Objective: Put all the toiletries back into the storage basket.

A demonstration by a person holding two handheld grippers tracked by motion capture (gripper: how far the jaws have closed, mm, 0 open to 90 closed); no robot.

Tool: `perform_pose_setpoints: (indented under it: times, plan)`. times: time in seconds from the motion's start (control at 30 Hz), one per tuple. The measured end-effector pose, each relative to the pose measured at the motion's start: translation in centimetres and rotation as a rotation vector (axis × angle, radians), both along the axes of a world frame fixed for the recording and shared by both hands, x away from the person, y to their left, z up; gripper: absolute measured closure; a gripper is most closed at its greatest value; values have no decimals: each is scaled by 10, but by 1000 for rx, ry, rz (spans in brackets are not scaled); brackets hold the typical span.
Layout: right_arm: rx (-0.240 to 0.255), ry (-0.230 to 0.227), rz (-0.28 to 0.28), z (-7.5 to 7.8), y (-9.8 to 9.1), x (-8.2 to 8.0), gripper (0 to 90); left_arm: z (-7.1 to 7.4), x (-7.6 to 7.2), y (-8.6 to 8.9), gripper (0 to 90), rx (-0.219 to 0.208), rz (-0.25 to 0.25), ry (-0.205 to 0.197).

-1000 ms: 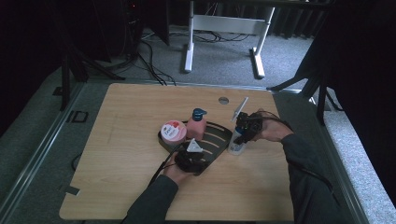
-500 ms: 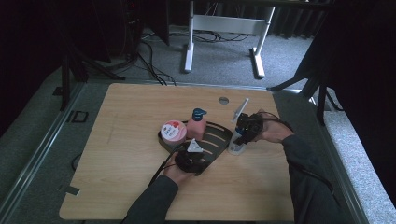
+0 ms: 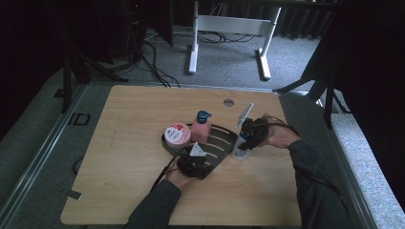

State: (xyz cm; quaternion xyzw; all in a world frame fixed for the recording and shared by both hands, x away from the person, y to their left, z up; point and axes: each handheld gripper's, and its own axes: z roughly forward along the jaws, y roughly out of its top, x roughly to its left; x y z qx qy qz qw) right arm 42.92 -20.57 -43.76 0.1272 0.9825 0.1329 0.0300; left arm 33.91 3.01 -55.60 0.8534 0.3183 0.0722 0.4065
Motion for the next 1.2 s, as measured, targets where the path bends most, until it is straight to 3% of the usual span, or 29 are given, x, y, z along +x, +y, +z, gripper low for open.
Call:
perform_pose_setpoints:
  times: [0.4, 1.2]
  plan:
    - [3, 14, 44, 3, 5, -11, 552, 0, -5, 9, 535, 2, 19, -1]
    - [5, -12, 142, 6, 28, -34, 552, -1, -15, 34, 537, -5, 71, -6]
